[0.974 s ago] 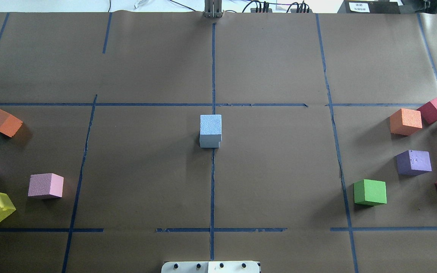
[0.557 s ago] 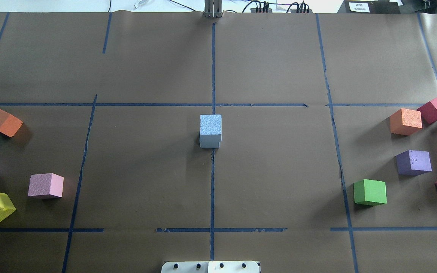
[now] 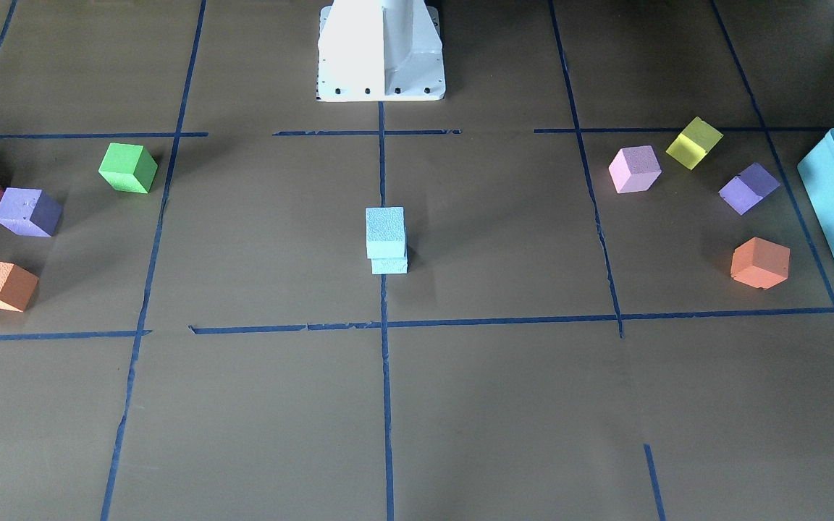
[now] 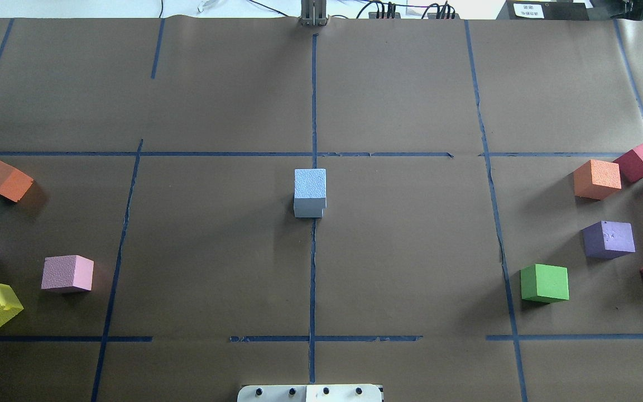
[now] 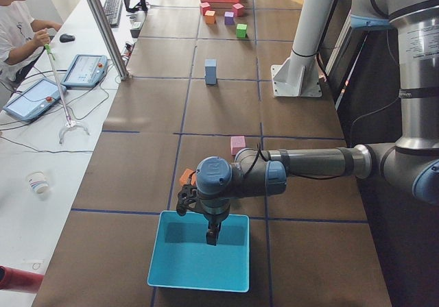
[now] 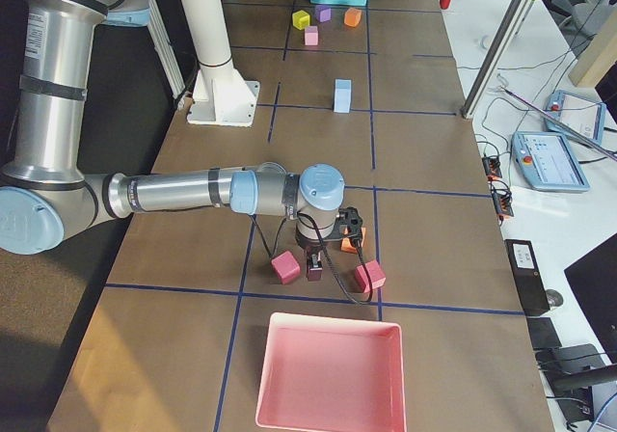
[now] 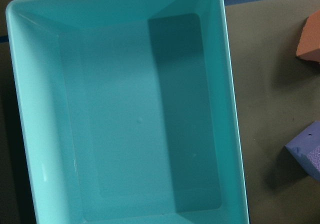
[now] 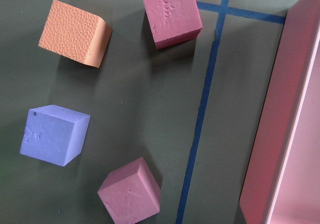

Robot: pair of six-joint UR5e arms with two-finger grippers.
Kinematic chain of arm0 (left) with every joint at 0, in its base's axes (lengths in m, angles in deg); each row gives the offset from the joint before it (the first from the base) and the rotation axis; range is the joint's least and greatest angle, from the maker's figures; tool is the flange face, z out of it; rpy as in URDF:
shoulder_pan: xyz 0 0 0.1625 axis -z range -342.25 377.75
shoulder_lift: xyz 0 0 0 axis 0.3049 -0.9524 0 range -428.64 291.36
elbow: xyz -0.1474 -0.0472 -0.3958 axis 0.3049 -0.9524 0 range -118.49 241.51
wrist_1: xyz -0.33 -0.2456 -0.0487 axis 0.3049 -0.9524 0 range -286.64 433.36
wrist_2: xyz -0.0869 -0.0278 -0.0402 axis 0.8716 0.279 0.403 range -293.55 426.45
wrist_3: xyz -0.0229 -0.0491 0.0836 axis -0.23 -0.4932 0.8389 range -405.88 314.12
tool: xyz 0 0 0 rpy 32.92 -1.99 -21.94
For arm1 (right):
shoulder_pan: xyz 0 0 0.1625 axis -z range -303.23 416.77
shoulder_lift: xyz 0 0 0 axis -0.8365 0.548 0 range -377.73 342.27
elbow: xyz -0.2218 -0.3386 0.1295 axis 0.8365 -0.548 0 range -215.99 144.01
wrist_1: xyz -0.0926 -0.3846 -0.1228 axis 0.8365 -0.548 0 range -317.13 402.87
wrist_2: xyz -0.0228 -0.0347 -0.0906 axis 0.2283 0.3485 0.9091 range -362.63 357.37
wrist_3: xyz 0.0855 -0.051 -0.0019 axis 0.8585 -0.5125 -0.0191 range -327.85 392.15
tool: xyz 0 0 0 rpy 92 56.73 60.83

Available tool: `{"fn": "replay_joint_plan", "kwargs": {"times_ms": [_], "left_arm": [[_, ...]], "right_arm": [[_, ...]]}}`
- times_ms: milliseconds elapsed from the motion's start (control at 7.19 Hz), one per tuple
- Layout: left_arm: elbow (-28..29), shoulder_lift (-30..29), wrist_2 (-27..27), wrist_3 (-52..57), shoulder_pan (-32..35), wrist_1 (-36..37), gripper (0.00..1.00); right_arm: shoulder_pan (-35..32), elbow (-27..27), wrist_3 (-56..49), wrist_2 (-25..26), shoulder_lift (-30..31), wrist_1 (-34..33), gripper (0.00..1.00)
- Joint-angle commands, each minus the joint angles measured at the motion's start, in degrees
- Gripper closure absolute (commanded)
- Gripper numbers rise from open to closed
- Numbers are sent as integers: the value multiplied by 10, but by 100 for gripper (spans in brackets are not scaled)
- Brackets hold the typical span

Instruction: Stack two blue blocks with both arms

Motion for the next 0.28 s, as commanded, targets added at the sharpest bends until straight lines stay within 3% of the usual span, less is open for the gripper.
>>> {"fn": "replay_joint_plan", "kwargs": {"times_ms": [0, 139], "left_arm": [[-1, 0, 0, 0, 0, -2, 0], [-3, -1, 1, 0, 0, -2, 0]], "right_arm": [[0, 0, -1, -1, 0, 0, 0], [1, 1, -1, -1, 0, 0, 0]]}}
